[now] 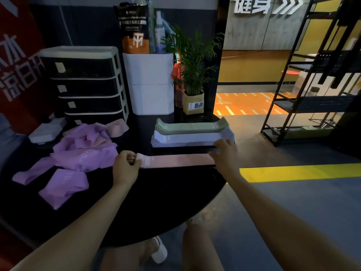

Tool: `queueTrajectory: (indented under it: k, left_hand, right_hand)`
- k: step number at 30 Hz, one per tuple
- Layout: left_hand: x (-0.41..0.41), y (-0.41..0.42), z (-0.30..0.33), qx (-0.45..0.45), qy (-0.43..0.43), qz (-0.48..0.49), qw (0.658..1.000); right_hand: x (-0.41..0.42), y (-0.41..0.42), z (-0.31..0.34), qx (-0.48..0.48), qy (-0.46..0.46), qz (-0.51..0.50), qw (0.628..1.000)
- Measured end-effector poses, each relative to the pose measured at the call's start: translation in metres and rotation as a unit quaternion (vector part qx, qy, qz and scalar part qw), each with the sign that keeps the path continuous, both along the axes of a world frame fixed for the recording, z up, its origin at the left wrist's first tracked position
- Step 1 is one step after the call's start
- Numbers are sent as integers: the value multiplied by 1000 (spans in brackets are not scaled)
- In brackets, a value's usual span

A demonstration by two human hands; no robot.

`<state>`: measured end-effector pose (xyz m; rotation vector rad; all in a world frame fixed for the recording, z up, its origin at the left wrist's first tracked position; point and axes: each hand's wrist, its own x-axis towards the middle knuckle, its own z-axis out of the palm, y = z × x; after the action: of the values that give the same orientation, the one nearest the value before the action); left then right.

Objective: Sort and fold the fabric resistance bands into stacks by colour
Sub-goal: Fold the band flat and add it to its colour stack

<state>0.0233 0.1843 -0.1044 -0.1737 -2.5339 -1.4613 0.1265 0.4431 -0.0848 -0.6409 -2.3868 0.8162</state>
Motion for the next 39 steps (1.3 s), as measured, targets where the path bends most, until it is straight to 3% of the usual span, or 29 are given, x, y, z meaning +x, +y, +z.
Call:
queueTrajectory:
  k: [3, 7, 17, 39]
  left_hand:
    - [1, -2, -5, -12, 25, -8, 1000]
    - [5, -4, -6, -13, 34, -21, 999]
    - [8, -3, -9, -16, 29, -55, 998]
    - [10, -1, -9, -49, 31, -46, 997]
  right_hand:
    - [-8, -28, -4, 3, -33, 104, 994]
    - [-9, -48, -19, 70, -39, 162, 984]
    - [-9, -51, -30, 127, -36, 144, 981]
    - [-6, -54, -25, 136, -62, 149, 977]
